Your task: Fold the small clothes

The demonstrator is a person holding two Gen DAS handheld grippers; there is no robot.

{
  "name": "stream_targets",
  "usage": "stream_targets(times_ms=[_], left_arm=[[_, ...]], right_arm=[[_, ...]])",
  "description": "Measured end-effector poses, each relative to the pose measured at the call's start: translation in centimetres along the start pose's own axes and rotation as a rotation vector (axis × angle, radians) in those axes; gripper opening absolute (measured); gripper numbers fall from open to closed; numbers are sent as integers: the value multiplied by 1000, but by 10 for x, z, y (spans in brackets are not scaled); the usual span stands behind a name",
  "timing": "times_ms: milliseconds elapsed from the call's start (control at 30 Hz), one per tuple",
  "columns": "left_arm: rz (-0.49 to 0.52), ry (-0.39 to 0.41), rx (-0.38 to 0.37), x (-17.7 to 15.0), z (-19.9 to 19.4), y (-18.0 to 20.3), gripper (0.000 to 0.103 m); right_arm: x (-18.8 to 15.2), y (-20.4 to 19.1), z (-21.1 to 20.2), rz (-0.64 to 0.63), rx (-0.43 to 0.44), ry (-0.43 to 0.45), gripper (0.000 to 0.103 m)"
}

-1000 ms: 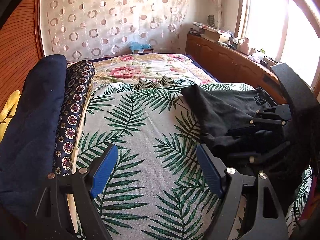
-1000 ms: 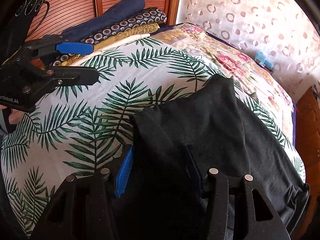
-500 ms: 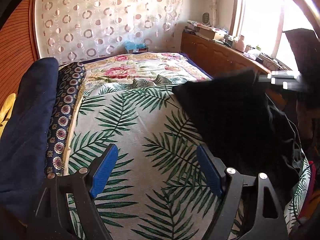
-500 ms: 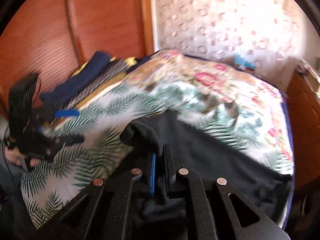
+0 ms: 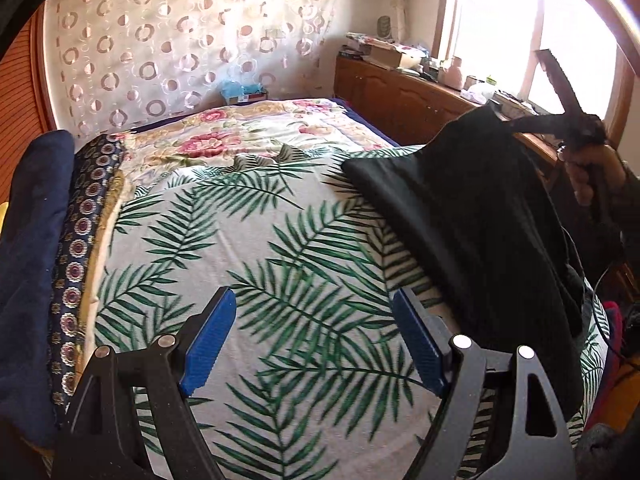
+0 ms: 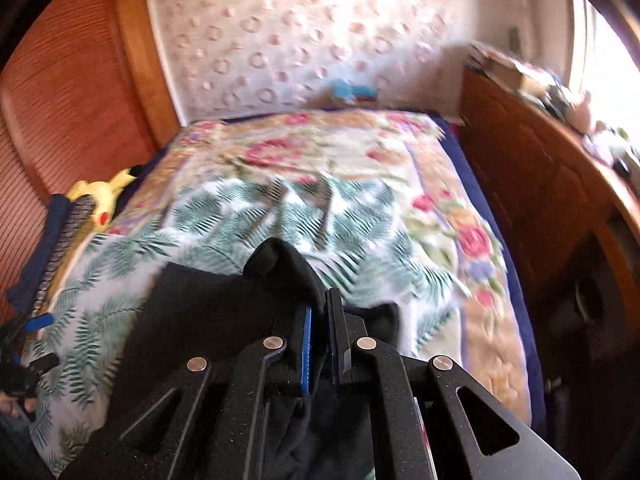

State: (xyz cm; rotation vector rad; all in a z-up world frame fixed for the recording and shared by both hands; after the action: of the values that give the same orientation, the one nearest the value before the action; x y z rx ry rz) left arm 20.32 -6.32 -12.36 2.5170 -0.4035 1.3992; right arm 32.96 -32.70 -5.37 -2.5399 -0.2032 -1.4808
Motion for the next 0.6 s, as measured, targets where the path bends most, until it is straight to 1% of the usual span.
stream_targets(times_ms=[33,67,100,133,167,200,233,367,467,500,600], left_arm=[[7,-3,-4,0,0,4,81],[10,-4,-6,-1,0,7,81],[16,-5,-11,0,-1,11,81],[17,-5,-14,0,-1,13,81],[19,-3,-17,1,-2,16,81],[20,0,-24,1,-2,20,81],[20,2,-28,2,-3,23,81],[30,18,-57,4,-7,42,81],[37,26,-78,4,-9,55,81],[42,24,-88,3,-10,61,81],[55,21,-103,0,-11,74,81]], right_arm=[[-4,4,4,-2,-24,-17,7],[-10,9,9,-6,-57,-32,11],[-13,11,12,-15,-79,-43,13],[-13,10,13,-15,-82,-40,19],[-15,8,9,-10,-79,-29,28],[-15,5,3,-10,-78,-15,32],[-14,1,-3,-15,-80,2,33],[-32,-17,-41,-29,-50,47,33],[-59,-28,-62,-34,-29,55,33],[-69,-23,-77,-32,-19,56,33],[-97,-33,-93,-28,12,48,33]])
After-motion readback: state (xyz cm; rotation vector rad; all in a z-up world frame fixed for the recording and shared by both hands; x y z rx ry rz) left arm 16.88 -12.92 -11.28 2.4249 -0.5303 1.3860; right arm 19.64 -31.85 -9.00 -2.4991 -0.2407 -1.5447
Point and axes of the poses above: each gripper's, at about its wrist camera, not at the fingertips, and z roughly the way its jaws point, y to its right, x to its top, the point moved 7 cm from there along z, roughly the way its jaws point, and after that the axes turned 13 degrees about y, right-handed, at the moved point
